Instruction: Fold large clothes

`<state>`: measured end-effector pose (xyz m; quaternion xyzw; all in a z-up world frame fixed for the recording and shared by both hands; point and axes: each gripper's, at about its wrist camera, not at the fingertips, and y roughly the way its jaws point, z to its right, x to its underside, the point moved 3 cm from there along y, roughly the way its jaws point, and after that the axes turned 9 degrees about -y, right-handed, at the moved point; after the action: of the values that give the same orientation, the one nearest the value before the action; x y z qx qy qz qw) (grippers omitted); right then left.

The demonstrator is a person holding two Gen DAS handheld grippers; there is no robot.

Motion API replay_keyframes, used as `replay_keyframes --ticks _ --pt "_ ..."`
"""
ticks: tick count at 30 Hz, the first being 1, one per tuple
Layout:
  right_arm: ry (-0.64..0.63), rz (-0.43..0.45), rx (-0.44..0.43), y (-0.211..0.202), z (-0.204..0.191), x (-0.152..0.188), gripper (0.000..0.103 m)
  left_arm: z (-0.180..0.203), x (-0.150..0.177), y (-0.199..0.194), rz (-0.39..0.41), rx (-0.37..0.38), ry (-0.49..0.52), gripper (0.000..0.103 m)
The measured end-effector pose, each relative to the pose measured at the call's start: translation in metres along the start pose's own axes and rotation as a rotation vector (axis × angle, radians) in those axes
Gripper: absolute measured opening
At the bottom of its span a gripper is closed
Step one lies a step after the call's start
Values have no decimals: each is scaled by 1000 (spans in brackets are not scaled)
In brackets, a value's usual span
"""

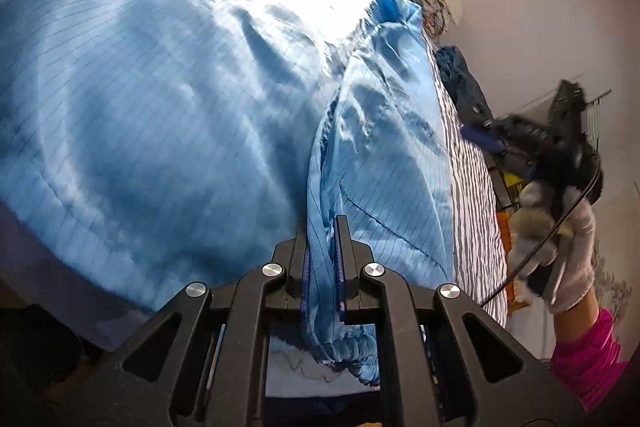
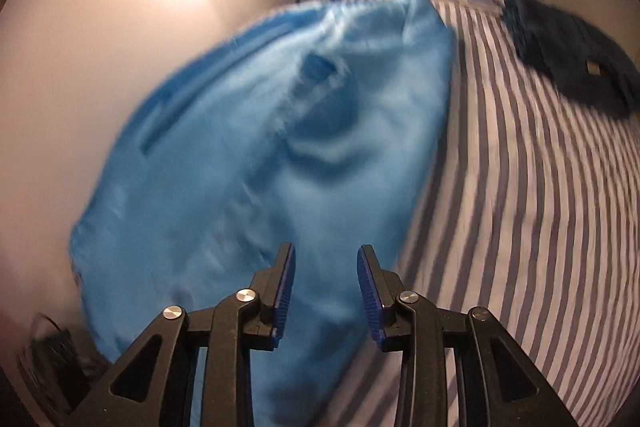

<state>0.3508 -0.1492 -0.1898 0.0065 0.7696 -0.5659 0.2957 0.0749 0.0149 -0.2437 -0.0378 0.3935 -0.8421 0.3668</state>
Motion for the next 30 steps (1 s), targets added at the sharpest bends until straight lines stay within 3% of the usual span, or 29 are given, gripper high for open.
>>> replay_keyframes --ticks 5,8,11,14,20,21,24,27,30 --pt "59 -85 9 22 15 40 38 7 6 -3 -16 32 -17 8" --pt "69 -95 -30 31 19 44 31 11 12 -6 -7 4 29 8" --pt "-16 -100 23 32 12 44 30 6 12 2 -33 10 -3 8" --pt "-78 -122 94 38 9 44 27 15 12 3 -40 18 28 8" --pt "-83 -118 165 39 15 41 18 22 28 8 -112 59 33 8" --pt "-75 -111 162 36 19 40 19 23 28 10 -105 49 49 8" --pt "-39 -103 120 24 21 43 39 22 23 10 -95 47 44 8" --pt "-27 -94 44 10 15 54 40 24 20 11 -86 39 60 8" --pt "-105 -118 82 15 0 66 40 31 19 8 -84 16 108 11"
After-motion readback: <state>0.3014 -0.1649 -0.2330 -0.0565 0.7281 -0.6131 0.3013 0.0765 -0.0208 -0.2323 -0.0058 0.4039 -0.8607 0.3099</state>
